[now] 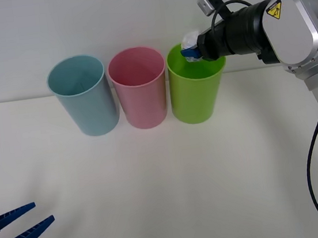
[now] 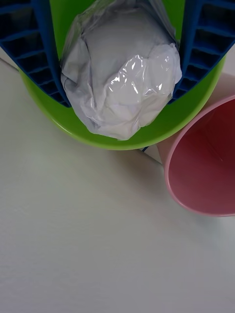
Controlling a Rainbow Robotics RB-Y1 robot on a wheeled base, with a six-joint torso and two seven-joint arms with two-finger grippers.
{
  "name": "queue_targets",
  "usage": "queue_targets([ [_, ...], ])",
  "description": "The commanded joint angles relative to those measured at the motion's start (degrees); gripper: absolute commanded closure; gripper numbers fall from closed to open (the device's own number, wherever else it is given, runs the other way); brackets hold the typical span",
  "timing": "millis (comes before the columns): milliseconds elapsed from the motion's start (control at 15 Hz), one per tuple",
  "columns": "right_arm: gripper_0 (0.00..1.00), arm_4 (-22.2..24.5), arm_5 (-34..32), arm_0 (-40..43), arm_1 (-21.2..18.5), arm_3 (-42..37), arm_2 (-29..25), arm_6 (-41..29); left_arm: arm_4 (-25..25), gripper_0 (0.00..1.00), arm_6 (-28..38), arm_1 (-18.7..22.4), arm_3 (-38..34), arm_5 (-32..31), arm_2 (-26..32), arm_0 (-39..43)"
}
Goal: Put cans in the blue bin and PET bottles in the pink bin and trash in the green bin.
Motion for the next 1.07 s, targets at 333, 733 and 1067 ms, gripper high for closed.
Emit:
queue_targets([
  [333,0.00,0.0,0.3,0.1,-0.1,0.0,0.0,0.5,0.0,0.00,0.0,0.0,0.0,0.0,0.0,0.0],
  [733,0.00,-3.6,1.6,0.1,-0.4,-3.2,-1.9,0.6,0.0,0.00,0.0,0.0,0.0,0.0,0.0,0.0],
  [1067,0.00,-13.2,-0.5,5.0,-4.6,-15.3,-5.0,0.6,0.0,0.00,0.0,0.0,0.0,0.0,0.0,0.0],
])
